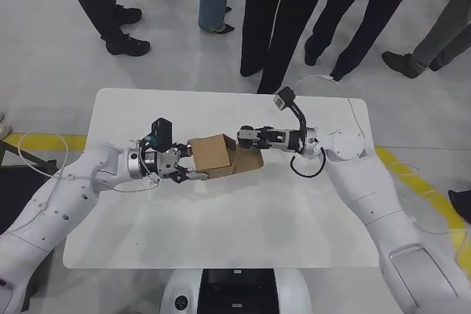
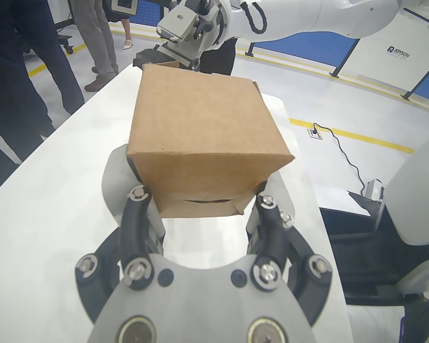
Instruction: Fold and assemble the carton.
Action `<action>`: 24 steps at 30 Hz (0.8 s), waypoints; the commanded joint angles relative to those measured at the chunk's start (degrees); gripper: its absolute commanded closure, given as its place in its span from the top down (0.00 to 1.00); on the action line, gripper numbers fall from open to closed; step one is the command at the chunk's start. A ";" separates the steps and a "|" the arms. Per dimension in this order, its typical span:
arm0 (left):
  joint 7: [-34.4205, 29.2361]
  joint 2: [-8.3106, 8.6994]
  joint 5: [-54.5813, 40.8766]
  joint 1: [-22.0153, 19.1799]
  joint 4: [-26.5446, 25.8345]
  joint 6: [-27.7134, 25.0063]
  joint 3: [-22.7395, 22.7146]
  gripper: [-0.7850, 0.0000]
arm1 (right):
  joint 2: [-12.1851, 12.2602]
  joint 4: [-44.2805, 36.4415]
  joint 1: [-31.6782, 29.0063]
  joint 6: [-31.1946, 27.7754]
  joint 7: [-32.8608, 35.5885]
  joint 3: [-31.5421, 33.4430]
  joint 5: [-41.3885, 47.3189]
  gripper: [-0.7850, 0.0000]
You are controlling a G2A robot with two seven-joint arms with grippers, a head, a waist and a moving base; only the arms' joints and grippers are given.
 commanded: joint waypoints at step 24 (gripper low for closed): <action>-0.32 -0.65 0.11 1.27 -0.07 0.00 -1.96 0.71 | 1.46 -1.37 -1.00 0.84 2.10 4.14 0.32 0.33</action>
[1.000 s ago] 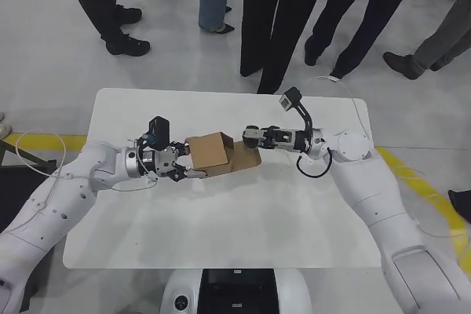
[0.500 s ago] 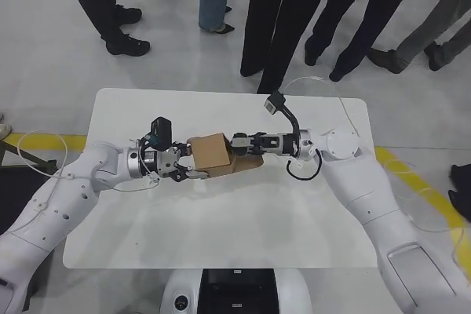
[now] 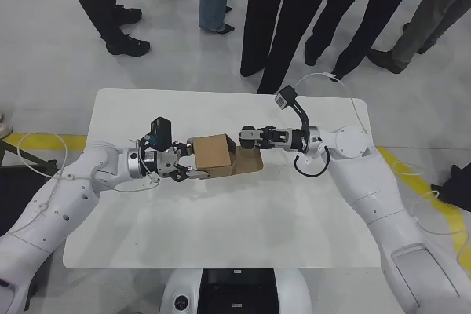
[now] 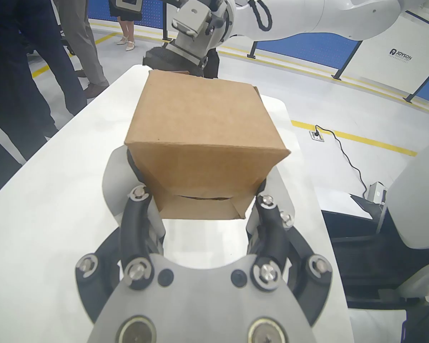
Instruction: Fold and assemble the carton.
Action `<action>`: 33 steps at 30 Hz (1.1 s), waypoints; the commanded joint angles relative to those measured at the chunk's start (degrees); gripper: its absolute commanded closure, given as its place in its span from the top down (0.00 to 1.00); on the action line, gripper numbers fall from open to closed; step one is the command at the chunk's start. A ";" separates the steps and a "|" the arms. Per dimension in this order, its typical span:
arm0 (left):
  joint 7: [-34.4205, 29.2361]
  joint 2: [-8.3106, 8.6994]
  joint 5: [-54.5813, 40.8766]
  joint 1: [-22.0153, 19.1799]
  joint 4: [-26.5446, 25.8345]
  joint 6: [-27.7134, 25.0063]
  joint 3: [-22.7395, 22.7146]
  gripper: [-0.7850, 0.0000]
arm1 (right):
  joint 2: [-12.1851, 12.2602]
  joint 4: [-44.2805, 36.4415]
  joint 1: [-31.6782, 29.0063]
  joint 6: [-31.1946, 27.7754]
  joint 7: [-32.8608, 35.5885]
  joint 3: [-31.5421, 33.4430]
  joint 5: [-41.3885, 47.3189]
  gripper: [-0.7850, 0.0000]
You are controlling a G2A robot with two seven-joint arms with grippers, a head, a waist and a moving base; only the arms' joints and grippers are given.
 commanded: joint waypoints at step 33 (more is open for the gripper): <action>3.41 -0.43 4.01 2.84 0.02 1.26 -3.51 0.47 | -0.23 8.06 0.59 4.69 5.05 -1.98 0.69 0.28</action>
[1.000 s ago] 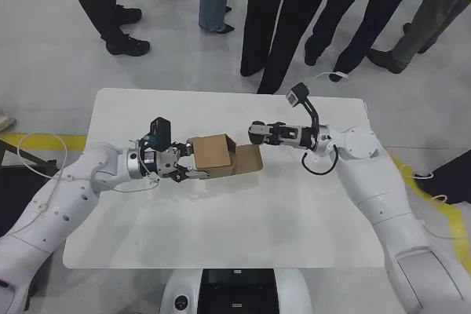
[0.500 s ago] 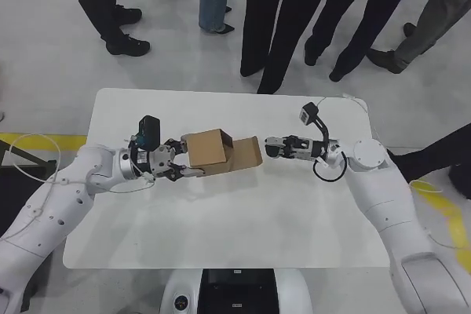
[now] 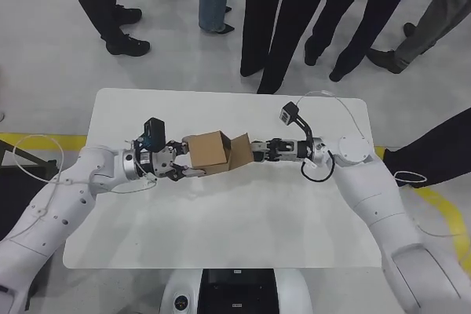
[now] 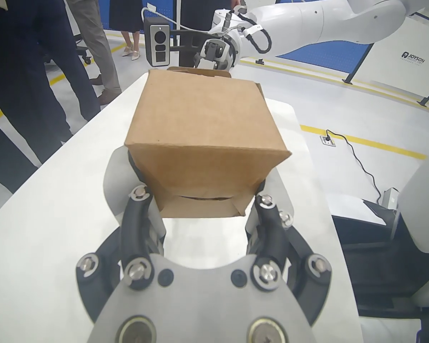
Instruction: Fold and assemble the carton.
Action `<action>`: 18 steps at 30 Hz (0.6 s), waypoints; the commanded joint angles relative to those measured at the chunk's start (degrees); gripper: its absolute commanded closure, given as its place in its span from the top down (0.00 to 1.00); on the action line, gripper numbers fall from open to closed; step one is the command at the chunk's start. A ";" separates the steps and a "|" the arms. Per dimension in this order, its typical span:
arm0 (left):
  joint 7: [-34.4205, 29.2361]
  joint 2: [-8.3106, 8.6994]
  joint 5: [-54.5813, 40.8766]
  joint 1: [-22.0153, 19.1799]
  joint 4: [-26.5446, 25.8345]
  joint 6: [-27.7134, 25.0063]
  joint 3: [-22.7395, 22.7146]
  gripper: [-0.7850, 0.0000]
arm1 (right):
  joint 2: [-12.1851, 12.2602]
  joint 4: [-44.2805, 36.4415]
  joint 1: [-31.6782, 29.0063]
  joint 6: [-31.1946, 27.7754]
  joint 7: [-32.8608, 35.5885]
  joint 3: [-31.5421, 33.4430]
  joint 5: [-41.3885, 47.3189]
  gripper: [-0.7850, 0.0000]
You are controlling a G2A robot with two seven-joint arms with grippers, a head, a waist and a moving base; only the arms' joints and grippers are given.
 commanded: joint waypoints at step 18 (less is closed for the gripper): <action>-5.11 -1.79 -1.23 -0.36 0.42 -0.14 -0.44 0.49 | 0.54 -7.63 -0.71 1.36 -3.91 -0.43 -5.98 0.30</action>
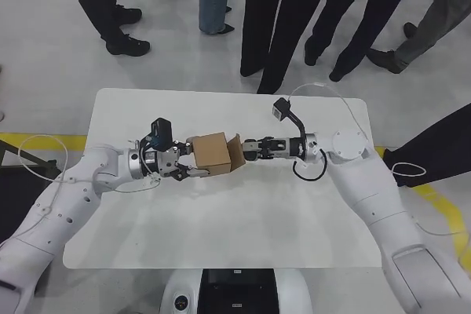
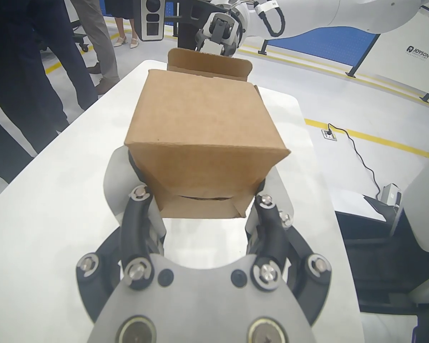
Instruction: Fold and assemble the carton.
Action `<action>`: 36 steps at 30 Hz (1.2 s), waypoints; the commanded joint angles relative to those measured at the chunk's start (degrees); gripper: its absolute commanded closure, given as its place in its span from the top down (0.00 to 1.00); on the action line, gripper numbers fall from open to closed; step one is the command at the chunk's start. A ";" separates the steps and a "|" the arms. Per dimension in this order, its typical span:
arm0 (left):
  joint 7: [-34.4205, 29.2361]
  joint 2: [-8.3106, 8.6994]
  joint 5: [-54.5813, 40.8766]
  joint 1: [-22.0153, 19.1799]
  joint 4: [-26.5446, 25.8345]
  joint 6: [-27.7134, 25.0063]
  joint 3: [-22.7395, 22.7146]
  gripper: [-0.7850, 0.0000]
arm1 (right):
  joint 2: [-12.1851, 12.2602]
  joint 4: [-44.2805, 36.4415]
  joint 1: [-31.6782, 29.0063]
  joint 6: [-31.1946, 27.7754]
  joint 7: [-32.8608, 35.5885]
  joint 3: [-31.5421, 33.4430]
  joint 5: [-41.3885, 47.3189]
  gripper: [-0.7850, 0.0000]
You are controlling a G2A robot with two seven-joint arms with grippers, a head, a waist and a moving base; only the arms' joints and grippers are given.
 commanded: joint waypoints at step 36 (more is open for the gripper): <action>-1.63 -1.44 0.56 1.92 -0.54 -1.08 -3.85 0.49 | 1.03 -7.31 -1.57 5.09 -4.56 -0.44 -5.58 0.24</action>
